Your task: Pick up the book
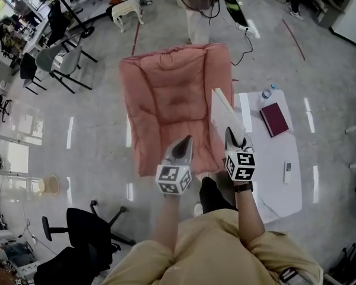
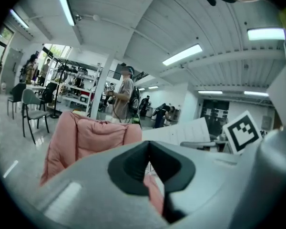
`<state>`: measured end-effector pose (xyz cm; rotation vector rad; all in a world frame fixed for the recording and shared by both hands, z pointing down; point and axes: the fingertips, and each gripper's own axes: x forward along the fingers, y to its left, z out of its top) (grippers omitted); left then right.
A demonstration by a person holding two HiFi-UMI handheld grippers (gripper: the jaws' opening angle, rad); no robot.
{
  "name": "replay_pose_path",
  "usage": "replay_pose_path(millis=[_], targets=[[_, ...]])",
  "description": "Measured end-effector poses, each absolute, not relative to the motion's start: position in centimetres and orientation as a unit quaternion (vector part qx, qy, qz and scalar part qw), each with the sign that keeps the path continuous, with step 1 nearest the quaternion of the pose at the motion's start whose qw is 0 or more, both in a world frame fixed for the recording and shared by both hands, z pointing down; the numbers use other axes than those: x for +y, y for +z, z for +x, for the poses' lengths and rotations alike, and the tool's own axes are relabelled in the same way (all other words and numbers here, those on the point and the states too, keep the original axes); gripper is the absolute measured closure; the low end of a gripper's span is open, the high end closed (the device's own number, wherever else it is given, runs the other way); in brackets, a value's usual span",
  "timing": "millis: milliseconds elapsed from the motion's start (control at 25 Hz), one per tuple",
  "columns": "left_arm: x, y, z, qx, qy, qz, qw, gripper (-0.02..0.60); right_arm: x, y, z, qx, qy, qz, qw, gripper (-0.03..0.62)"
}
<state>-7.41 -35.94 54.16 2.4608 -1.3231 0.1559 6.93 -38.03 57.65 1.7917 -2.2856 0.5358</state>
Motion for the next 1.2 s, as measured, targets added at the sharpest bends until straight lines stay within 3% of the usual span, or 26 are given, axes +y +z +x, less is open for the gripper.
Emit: replay_pose_path(millis=[480, 640, 1200], targets=[[-28.5, 36.9, -9.2, -0.473, -0.055, 0.878, 0.042, 0.580, -28.4, 37.3, 5.6, -0.793, 0.024, 0.607, -0.032, 0.542], [-25.6, 33.3, -9.3, -0.470, -0.072, 0.880, 0.003, 0.580, -25.3, 34.7, 4.6, -0.797, -0.003, 0.602, -0.044, 0.542], [-19.6, 32.2, -9.7, -0.467, -0.080, 0.880, -0.026, 0.580, -19.4, 32.8, 2.3, -0.797, -0.030, 0.602, -0.036, 0.542]])
